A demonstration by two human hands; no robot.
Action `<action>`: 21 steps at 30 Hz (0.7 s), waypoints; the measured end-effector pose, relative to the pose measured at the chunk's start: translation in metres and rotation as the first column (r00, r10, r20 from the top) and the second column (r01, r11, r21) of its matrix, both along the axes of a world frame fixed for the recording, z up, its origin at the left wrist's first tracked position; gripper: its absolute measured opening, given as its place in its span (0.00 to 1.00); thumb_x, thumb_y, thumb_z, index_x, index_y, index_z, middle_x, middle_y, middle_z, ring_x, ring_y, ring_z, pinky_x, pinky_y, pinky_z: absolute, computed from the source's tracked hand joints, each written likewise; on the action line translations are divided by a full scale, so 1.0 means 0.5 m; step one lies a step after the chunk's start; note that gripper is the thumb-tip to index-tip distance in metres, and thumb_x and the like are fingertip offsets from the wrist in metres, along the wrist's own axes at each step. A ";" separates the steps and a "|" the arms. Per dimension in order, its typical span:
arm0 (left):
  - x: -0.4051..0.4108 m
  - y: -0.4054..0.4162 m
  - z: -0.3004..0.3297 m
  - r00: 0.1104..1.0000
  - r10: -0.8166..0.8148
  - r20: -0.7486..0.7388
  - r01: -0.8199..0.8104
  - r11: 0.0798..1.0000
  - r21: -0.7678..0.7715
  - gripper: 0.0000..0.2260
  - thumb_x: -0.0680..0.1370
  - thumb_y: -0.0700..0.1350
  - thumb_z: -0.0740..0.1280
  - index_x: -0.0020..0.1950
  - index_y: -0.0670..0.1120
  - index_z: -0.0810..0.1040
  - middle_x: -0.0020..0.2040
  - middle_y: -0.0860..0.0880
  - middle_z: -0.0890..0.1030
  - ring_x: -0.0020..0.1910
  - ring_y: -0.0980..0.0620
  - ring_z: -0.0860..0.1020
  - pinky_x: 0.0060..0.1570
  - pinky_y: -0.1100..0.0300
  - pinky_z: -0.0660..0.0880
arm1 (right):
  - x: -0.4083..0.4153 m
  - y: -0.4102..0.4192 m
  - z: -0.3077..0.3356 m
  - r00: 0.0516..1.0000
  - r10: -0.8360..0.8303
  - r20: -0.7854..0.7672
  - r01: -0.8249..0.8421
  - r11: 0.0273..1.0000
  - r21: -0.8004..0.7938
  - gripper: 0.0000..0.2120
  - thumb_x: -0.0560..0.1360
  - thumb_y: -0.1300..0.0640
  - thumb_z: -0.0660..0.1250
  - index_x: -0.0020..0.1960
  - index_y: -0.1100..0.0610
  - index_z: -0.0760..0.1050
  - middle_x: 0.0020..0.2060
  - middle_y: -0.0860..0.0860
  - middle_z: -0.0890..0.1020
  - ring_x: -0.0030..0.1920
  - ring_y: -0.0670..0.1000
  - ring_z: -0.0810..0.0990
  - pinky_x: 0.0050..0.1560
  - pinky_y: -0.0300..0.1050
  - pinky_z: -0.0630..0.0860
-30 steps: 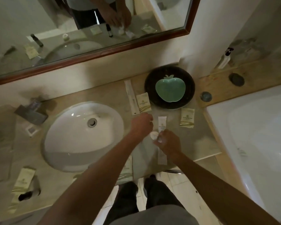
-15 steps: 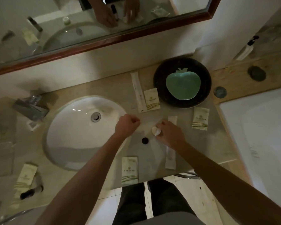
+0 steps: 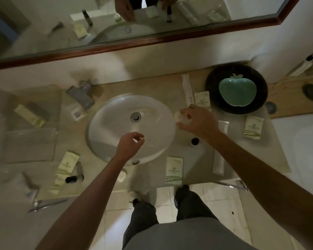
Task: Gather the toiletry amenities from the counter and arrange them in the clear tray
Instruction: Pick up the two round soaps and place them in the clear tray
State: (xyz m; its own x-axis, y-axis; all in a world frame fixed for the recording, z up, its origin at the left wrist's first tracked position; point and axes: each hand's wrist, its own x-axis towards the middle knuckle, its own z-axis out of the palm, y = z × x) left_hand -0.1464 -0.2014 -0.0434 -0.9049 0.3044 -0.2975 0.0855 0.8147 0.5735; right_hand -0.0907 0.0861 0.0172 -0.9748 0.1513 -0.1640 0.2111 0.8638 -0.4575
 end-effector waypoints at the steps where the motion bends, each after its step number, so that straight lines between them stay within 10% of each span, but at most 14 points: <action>1: 0.001 -0.032 0.004 1.000 0.003 -0.020 -0.003 1.000 0.011 0.06 0.74 0.47 0.72 0.50 0.50 0.85 0.41 0.53 0.83 0.38 0.56 0.79 0.49 0.58 0.78 | -0.004 -0.051 0.014 0.999 0.033 -0.003 -0.033 0.999 -0.027 0.27 0.70 0.39 0.73 0.64 0.51 0.77 0.52 0.49 0.78 0.51 0.51 0.79 0.47 0.45 0.72; 21: 0.165 -0.334 -0.108 0.936 -0.345 0.072 0.351 0.930 -0.109 0.16 0.78 0.53 0.63 0.63 0.47 0.72 0.64 0.50 0.69 0.54 0.47 0.77 0.45 0.50 0.78 | 0.201 -0.556 -0.168 0.950 -0.123 0.289 0.099 0.991 0.093 0.19 0.70 0.43 0.68 0.58 0.49 0.79 0.47 0.49 0.78 0.45 0.53 0.81 0.43 0.47 0.78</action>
State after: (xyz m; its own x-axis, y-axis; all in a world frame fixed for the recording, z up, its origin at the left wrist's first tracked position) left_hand -0.0637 -0.3683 -0.0971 -0.7313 0.5571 -0.3934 0.3492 0.8014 0.4857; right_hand 0.0097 -0.1918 -0.0667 -0.8617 0.2792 -0.4236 0.4224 0.8573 -0.2943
